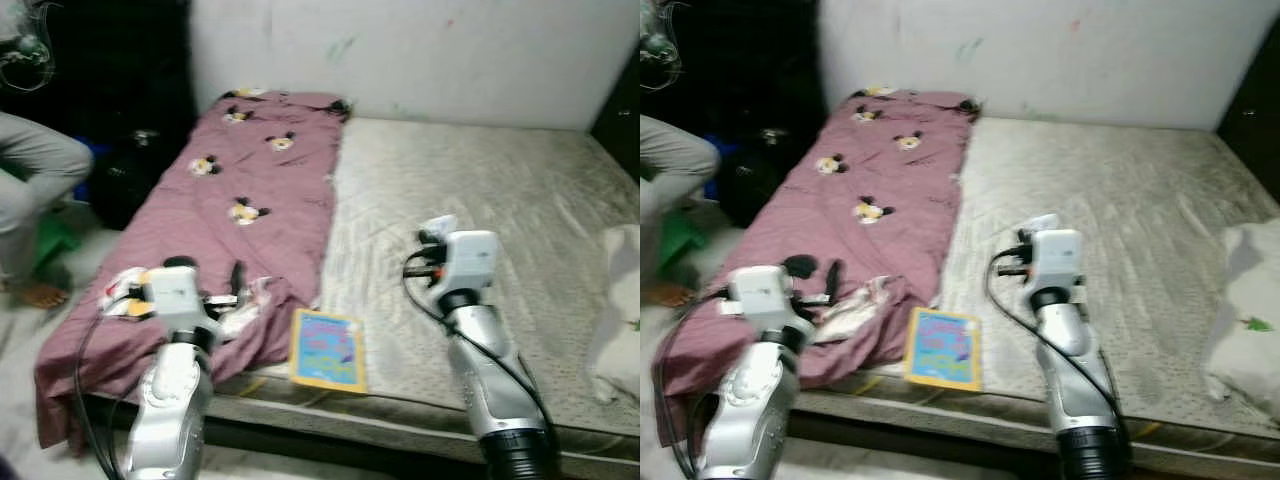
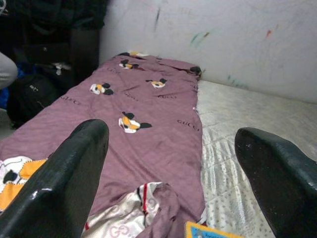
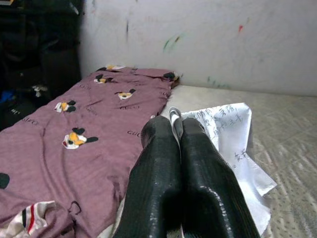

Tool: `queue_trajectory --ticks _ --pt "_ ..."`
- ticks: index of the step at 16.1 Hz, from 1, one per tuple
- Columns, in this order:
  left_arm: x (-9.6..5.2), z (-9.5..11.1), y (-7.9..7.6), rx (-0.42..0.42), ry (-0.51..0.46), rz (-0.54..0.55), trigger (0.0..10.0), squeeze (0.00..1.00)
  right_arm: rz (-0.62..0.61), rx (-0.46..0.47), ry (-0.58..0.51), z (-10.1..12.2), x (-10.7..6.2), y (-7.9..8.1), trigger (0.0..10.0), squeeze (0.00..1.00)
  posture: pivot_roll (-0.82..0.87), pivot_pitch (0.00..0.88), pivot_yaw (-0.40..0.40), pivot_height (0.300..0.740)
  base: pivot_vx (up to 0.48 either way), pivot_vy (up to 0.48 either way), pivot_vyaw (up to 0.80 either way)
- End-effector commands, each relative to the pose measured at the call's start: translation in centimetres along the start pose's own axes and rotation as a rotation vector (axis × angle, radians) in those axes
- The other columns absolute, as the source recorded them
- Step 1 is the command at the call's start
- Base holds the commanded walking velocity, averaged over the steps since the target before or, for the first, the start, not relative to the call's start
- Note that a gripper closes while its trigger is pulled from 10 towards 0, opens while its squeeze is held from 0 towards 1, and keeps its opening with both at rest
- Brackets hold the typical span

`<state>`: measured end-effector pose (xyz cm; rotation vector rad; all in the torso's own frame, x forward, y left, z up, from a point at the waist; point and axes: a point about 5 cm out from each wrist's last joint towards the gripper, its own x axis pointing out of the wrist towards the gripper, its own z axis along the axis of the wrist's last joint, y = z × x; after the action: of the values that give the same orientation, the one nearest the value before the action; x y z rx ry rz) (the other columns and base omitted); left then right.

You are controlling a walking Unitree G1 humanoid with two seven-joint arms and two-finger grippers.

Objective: Clean up the room

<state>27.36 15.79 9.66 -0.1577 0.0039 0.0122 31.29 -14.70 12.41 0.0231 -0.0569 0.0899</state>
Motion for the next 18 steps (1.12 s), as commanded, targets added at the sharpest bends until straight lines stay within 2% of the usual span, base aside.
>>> queue_trajectory --ticks 1,4,8,9,11,12,13,18 --pt "0.06 0.21 0.85 0.022 -0.005 0.023 10.0 0.0 0.036 -0.008 0.0 -0.01 0.19 0.94 10.0 0.0 0.0 0.0 0.002 0.74 0.0 0.48 0.0" --pt "0.12 0.24 0.78 0.016 -0.007 0.019 10.0 0.0 0.038 -0.017 0.031 -0.54 0.13 1.1 10.0 0.0 0.0 0.0 0.002 0.74 0.0 0.372 0.0" --pt "0.01 0.55 0.4 0.013 -0.028 -0.028 10.0 0.0 0.063 -0.035 0.036 -0.67 0.12 1.53 10.0 0.0 0.0 0.0 0.001 0.74 0.0 0.0 0.0" --pt "-0.01 0.62 0.45 0.008 -0.028 -0.031 10.0 0.0 0.069 -0.08 0.022 -0.6 0.16 1.58 10.0 0.0 0.0 0.0 0.001 0.74 0.0 0.0 0.0" --pt "-0.07 0.73 0.59 0.003 -0.033 -0.036 10.0 0.0 0.068 -0.037 0.013 -0.59 0.16 1.61 10.0 0.0 0.0 0.0 0.001 0.74 0.0 0.0 0.0" --pt "-0.21 0.67 0.8 0.006 -0.031 -0.033 10.0 0.0 0.014 -0.029 -0.008 -0.45 0.21 1.22 10.0 0.0 0.01 0.0 -0.001 0.74 0.0 0.0 0.0" --pt "-0.39 0.55 0.96 0.008 -0.03 -0.034 10.0 0.0 -0.003 -0.079 -0.032 -0.34 0.19 1.05 10.0 0.0 0.01 0.0 0.0 0.74 0.0 0.0 0.0" --pt "-0.47 0.6 1.12 -0.002 -0.029 -0.04 10.0 0.0 0.026 -0.073 0.0 -0.93 -0.21 1.11 10.0 0.0 0.01 0.0 0.004 0.74 0.0 0.0 0.0"
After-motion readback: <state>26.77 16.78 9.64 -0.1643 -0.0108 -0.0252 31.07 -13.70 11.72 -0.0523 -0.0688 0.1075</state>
